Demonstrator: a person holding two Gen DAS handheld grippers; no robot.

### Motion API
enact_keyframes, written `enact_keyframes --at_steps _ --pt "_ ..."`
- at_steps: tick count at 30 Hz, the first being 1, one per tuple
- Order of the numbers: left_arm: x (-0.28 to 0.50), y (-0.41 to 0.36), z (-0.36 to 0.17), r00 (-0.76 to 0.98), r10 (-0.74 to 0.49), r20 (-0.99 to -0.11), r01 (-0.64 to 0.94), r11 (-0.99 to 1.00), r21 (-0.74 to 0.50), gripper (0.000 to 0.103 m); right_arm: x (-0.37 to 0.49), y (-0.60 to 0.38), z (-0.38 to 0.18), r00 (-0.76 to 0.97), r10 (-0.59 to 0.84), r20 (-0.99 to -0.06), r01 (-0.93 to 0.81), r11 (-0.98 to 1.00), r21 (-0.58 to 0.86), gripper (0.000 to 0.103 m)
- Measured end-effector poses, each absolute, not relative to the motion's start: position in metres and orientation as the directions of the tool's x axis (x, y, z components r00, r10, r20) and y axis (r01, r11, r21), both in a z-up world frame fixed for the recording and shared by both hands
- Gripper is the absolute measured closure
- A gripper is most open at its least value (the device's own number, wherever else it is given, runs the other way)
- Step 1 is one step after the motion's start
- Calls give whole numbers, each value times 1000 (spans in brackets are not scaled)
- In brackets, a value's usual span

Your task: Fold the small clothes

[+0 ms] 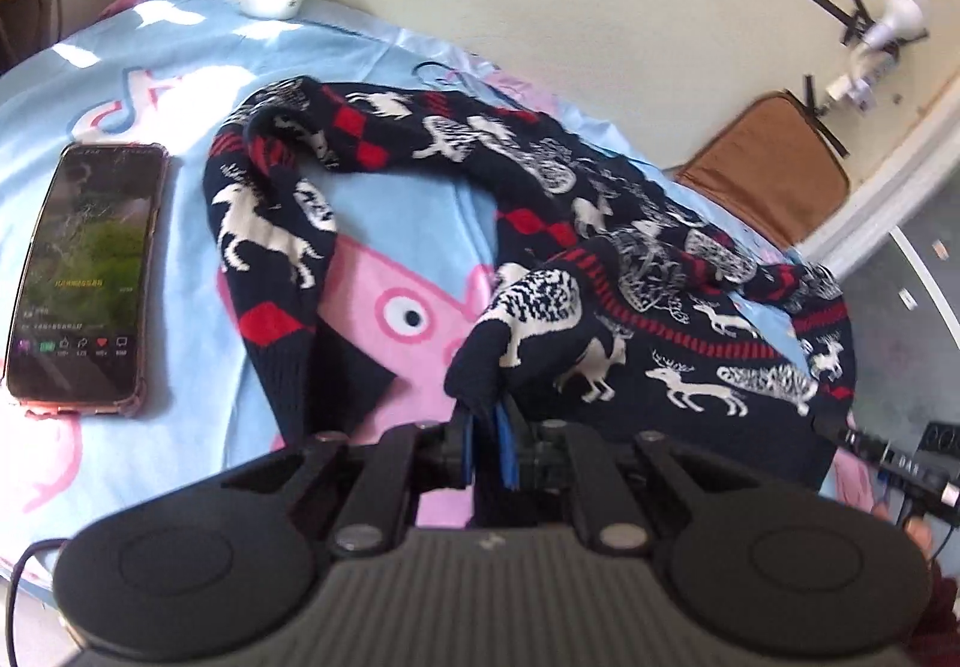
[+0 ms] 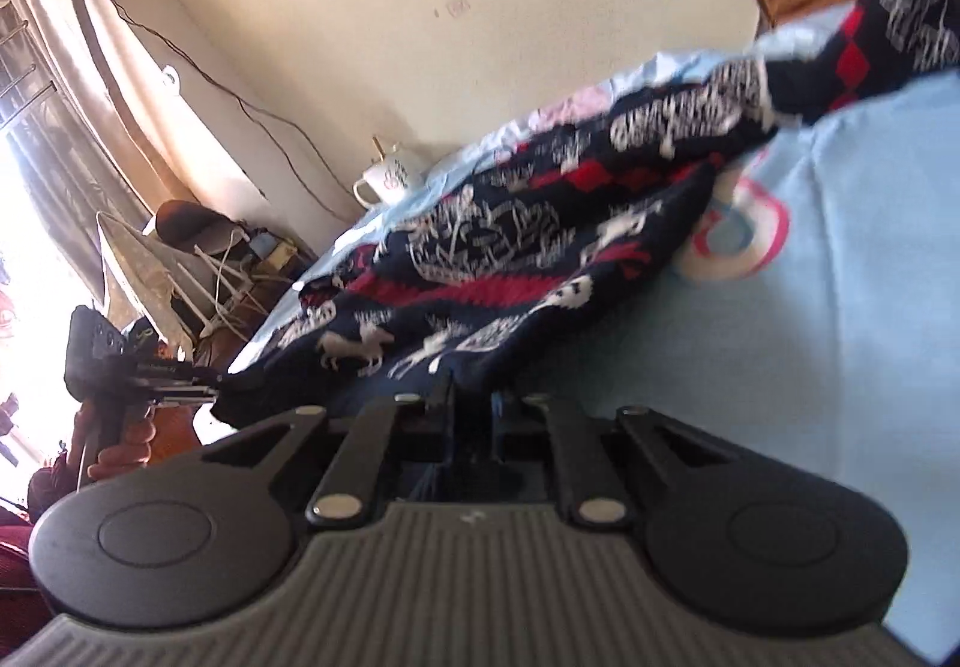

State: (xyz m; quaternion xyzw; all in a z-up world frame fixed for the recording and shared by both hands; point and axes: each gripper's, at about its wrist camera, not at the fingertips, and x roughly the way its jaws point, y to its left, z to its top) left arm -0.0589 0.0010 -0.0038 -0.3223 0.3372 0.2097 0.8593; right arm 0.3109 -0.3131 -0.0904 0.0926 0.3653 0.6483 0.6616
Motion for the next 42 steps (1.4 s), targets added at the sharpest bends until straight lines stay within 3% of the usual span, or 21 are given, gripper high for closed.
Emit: enact_keyframes --at_steps 3,6,9,10,13,17,20,23,27,29,31,33,34,35,36,37,38,42 --pt "-57 -27 5 657 101 -747 -513 786 -344 95 313 -356 -50 -13 924 -383 -847 193 496 90" --pt "-45 -48 -13 579 68 -813 -475 838 -268 89 305 -381 -51 -55 853 -519 -876 209 436 88" --pt "-46 -37 -19 549 92 -831 -490 841 -230 84 303 -377 -72 -3 746 -665 -901 287 326 73" --pt "-49 -29 -11 566 116 -816 -497 838 -225 82 308 -378 -73 33 744 -667 -903 308 299 62" --pt "-52 -5 35 621 274 -735 -539 830 -146 73 337 -379 -55 108 784 -612 -886 355 299 61" --pt "-3 33 74 620 460 -636 -558 828 55 59 366 -342 -15 202 847 -492 -929 325 179 55" --pt "77 73 76 642 428 -636 -485 869 96 52 397 -281 3 196 883 -426 -941 291 170 48" --pt "163 106 52 636 415 -651 -431 890 146 51 432 -202 2 149 894 -422 -938 262 225 40" --pt "262 138 1 640 362 -678 -371 918 140 43 476 -96 -29 124 851 -510 -938 269 221 36" --pt "294 149 -22 632 322 -705 -351 930 110 27 492 -59 -50 98 824 -558 -930 275 243 36" --pt "316 157 -46 613 278 -740 -318 944 92 19 506 -31 -73 47 801 -597 -925 261 277 36" --pt "325 158 -65 588 266 -764 -301 949 99 24 514 -14 -91 -9 782 -623 -915 246 321 36" --pt "325 158 -70 587 246 -771 -285 955 87 49 517 -8 -99 -35 775 -632 -908 240 344 36" --pt "324 157 -75 592 200 -781 -254 966 54 67 517 -4 -107 -59 762 -644 -903 234 360 37" --pt "320 153 -74 613 210 -762 -250 966 64 74 513 -1 -112 -81 743 -665 -908 220 356 38" --pt "318 148 -73 622 244 -744 -245 963 110 94 509 1 -116 -70 736 -673 -923 209 324 54" --pt "318 144 -71 626 274 -730 -248 958 147 94 500 -2 -112 -24 743 -669 -945 201 258 91" --pt "330 145 -60 648 400 -648 -342 913 221 94 499 -3 -83 91 829 -552 -958 225 181 90"
